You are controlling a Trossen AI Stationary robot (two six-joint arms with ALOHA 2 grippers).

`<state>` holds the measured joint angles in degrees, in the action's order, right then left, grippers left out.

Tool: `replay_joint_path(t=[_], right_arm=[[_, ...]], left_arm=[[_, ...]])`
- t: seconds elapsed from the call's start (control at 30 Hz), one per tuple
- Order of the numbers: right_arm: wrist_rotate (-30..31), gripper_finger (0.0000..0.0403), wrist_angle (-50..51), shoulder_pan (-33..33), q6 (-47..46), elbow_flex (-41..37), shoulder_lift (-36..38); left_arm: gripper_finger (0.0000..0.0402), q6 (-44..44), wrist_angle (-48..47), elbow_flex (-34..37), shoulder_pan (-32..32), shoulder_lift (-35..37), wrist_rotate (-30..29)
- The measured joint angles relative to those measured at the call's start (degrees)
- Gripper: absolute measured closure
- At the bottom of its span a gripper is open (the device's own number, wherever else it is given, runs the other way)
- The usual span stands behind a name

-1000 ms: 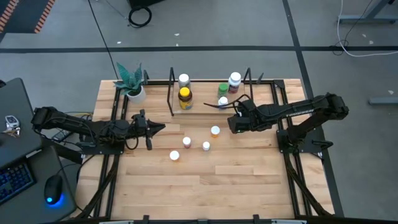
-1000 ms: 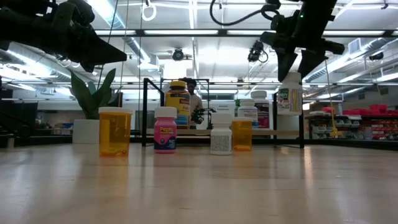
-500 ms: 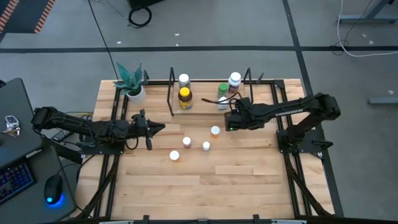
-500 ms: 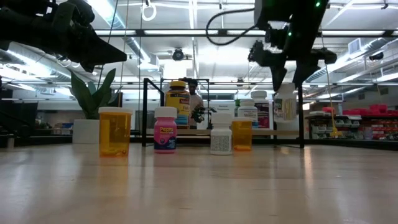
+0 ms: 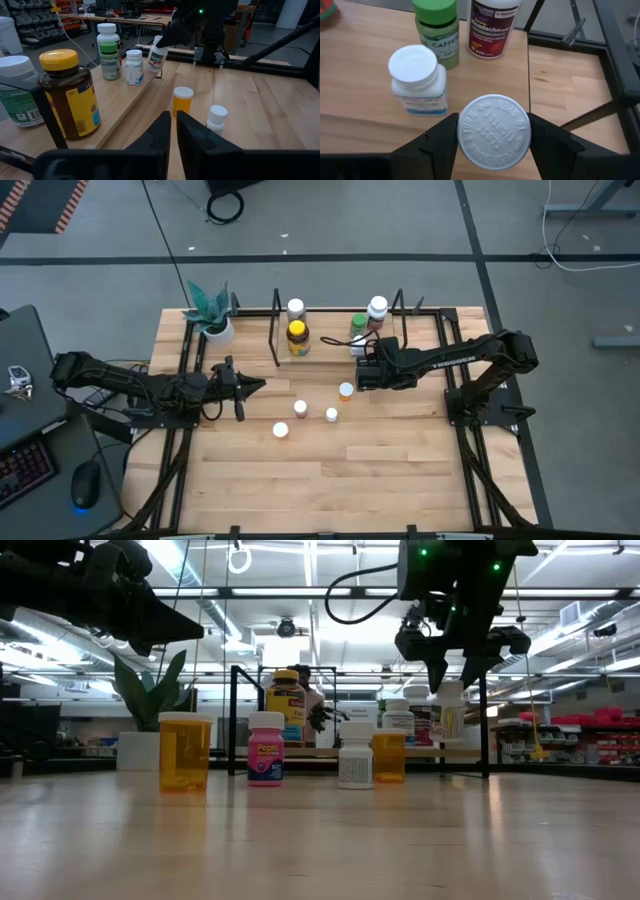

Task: Pick and place medicine bottles onto shelf by color
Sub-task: Put the small white and green medicine bottle on the shelf

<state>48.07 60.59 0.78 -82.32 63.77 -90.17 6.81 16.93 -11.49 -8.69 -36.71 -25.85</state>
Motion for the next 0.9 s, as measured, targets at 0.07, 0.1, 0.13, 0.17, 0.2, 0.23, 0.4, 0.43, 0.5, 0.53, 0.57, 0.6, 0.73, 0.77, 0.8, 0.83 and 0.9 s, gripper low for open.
replay_joint_path(t=[0.07, 0.1, 0.13, 0.17, 0.2, 0.23, 0.4, 0.43, 0.5, 0.53, 0.57, 0.6, 0.73, 0.77, 0.8, 0.83, 0.9], right_arm=[[0.1, 0.0178, -0.9, 0.9, 1.3, 0.0, 0.1], [0.1, 0.0178, -1.6, 1.4, 1.8, 0.0, 0.1], [0.3, 0.0178, -2.2, 1.9, 2.5, 0.0, 0.1], [0.4, 0.0178, -2.7, 2.4, 2.9, 0.0, 0.1], [0.5, 0.0178, -3.3, 2.9, 3.2, 0.0, 0.1], [0.5, 0.0178, -3.6, 3.3, 3.4, 0.0, 0.1], [1.8, 0.0178, -3.6, 4.3, 3.0, 0.0, 0.1], [2.1, 0.0178, -3.7, 4.3, 3.0, 0.0, 0.1], [2.1, 0.0178, -4.0, 4.6, 3.0, 0.0, 0.1], [2.0, 0.0178, -4.1, 4.7, 3.0, 0.0, 0.1], [1.7, 0.0178, -4.2, 4.8, 3.3, 0.0, 0.1], [1.4, 0.0178, -4.5, 4.9, 3.5, 0.0, 0.1], [1.0, 0.0178, -5.3, 4.9, 4.0, 0.0, 0.1], [1.0, 0.0178, -5.3, 4.9, 4.0, 0.0, 0.1], [0.8, 0.0178, -5.4, 4.9, 4.0, 0.0, 0.1], [0.4, 0.0178, -5.5, 4.9, 4.1, 0.0, -0.2], [-0.9, 0.0178, -5.6, 5.0, 4.1, 0.0, -0.9]], left_arm=[[0.0365, 0.0, 0.0, 0.0, 0.0, 0.0, 0.0], [0.0367, 0.0, 0.0, 0.0, 0.0, 0.0, 0.0], [0.0368, 0.0, 0.0, 0.0, 0.0, 0.0, 0.0], [0.037, 0.0, 0.0, 0.0, 0.0, 0.0, 0.0], [0.0371, 0.0, 0.0, 0.0, 0.0, 0.0, 0.0], [0.0373, 0.0, 0.0, 0.0, 0.0, 0.0, 0.0], [0.0369, 0.0, 0.0, 0.0, 0.0, 0.0, 0.0], [0.0368, 0.0, 0.0, 0.0, 0.0, 0.0, 0.0], [0.0365, 0.0, 0.0, 0.0, 0.0, 0.0, 0.0], [0.0363, 0.0, 0.0, 0.0, 0.0, 0.0, 0.0], [0.0363, 0.0, 0.0, 0.0, 0.0, 0.0, 0.0], [0.0363, 0.0, 0.0, 0.0, 0.0, 0.0, 0.0], [0.0369, 0.0, 0.0, 0.0, 0.0, 0.0, 0.0], [0.037, 0.0, 0.0, 0.0, 0.0, 0.0, 0.0], [0.0372, 0.0, 0.0, 0.0, 0.0, 0.0, 0.0], [0.0373, 0.0, 0.0, 0.0, 0.0, 0.0, 0.0], [0.0373, 0.0, 0.0, 0.0, 0.0, 0.0, 0.0]])
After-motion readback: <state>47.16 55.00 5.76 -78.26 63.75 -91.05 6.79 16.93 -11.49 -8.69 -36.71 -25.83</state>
